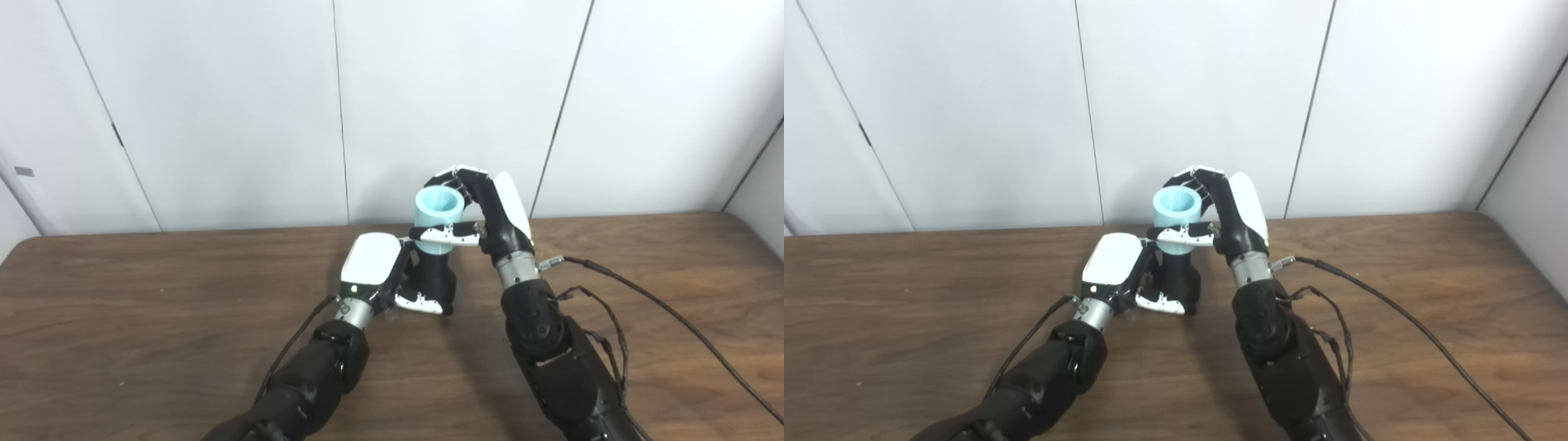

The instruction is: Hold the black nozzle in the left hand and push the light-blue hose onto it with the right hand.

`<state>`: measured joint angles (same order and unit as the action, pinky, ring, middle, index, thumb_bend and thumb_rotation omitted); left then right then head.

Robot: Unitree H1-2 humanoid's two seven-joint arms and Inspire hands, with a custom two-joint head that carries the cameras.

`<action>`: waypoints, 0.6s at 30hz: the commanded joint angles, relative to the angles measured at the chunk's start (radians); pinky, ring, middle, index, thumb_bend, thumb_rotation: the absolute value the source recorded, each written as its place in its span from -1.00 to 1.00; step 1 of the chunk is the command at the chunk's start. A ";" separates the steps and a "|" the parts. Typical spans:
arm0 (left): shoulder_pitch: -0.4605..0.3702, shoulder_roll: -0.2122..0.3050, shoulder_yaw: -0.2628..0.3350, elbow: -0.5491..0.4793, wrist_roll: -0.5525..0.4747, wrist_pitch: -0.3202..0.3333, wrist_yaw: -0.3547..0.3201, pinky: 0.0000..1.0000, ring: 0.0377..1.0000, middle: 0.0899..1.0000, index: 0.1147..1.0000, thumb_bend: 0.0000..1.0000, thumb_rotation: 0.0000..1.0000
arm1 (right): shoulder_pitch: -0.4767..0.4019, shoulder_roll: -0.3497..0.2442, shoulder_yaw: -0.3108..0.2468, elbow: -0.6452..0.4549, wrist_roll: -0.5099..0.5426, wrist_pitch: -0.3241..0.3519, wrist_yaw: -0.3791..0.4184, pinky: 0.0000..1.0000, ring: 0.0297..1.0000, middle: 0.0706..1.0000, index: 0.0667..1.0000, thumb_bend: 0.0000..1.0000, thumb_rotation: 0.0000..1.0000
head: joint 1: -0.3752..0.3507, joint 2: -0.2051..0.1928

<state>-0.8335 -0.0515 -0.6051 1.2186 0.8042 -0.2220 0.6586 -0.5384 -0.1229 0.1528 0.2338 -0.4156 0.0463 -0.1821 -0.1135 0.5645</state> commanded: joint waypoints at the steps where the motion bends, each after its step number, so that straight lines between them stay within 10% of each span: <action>1: 0.256 0.038 -0.031 0.128 -0.003 0.024 -0.038 -0.17 -0.21 -0.30 -0.11 0.04 -1.00 | -0.017 -0.005 -0.021 0.008 0.076 0.026 0.081 0.27 0.52 0.57 0.71 0.98 -0.36 | -0.002 0.000; 7: 0.255 0.039 -0.034 0.127 -0.001 0.028 -0.044 -0.10 -0.17 -0.28 -0.10 0.04 -1.00 | -0.010 0.024 -0.118 0.039 0.356 -0.037 0.220 0.84 0.94 0.95 1.00 1.00 -0.14 | -0.003 0.000; 18: 0.255 0.040 -0.034 0.129 -0.002 0.032 -0.048 -0.14 -0.20 -0.31 -0.10 0.04 -1.00 | -0.003 0.022 -0.151 0.063 0.469 -0.079 0.312 0.93 1.00 1.00 1.00 1.00 -0.08 | -0.004 0.000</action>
<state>-0.8332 -0.0507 -0.6080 1.2147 0.8045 -0.2216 0.6576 -0.4586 -0.0948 0.0209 0.3291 0.0146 0.0644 0.1051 -0.1166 0.5645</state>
